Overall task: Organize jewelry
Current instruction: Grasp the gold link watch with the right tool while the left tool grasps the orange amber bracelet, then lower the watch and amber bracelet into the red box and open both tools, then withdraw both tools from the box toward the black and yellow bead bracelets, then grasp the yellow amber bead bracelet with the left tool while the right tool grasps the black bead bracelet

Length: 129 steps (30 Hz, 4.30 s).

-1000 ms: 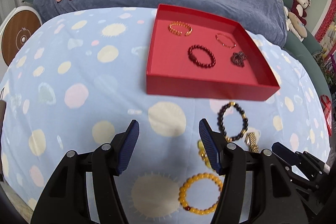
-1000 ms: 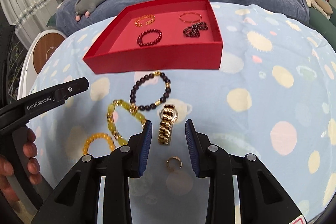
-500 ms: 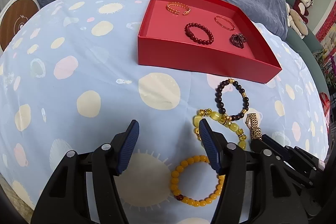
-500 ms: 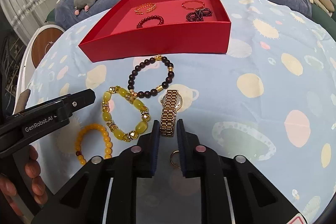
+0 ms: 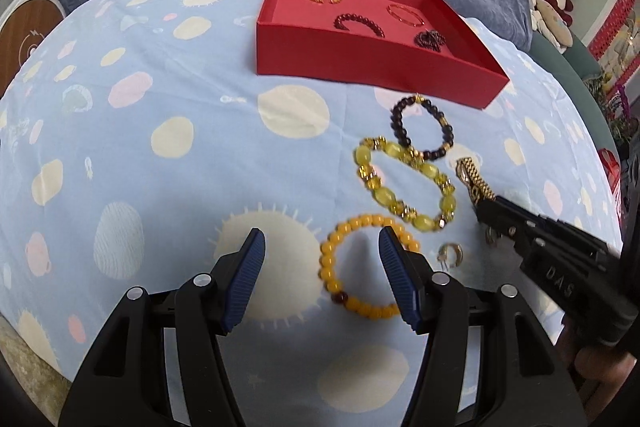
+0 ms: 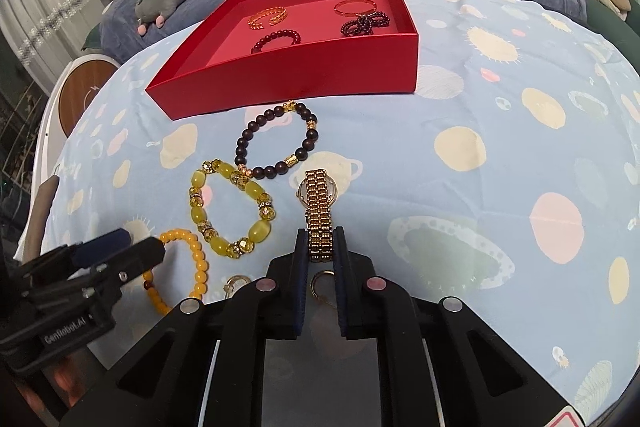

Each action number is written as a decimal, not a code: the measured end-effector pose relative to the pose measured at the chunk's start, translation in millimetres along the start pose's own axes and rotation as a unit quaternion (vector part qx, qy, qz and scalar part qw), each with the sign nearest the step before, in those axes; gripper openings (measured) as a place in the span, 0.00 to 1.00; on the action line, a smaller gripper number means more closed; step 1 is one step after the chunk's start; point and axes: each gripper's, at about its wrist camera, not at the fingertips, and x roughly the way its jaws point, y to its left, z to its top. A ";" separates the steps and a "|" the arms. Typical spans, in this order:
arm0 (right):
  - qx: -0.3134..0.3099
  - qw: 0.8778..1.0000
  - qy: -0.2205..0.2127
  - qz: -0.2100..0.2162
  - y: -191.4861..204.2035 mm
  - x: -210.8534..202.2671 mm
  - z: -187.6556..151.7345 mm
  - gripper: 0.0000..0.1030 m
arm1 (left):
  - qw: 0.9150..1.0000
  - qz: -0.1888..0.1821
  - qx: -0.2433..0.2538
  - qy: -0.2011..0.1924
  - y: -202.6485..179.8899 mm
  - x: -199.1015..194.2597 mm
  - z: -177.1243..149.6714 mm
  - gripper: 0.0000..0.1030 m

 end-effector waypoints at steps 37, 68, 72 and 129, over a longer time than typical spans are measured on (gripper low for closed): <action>0.023 0.996 -0.083 0.024 -11.4 -59.4 58.0 0.11 | 0.998 -0.032 0.013 -0.056 -9.2 -42.1 68.8 0.07; 0.010 0.996 -0.093 0.013 -7.8 15.6 137.7 0.16 | 0.996 0.002 -0.050 -0.070 14.8 44.5 164.7 0.43; 0.017 0.995 -0.101 0.011 -12.7 1.2 126.2 0.24 | 0.996 -0.001 -0.053 -0.074 16.2 32.2 155.0 0.46; 0.012 0.999 -0.036 0.016 5.0 -17.6 12.1 0.26 | 0.998 0.054 -0.004 -0.014 -2.6 21.7 30.4 0.09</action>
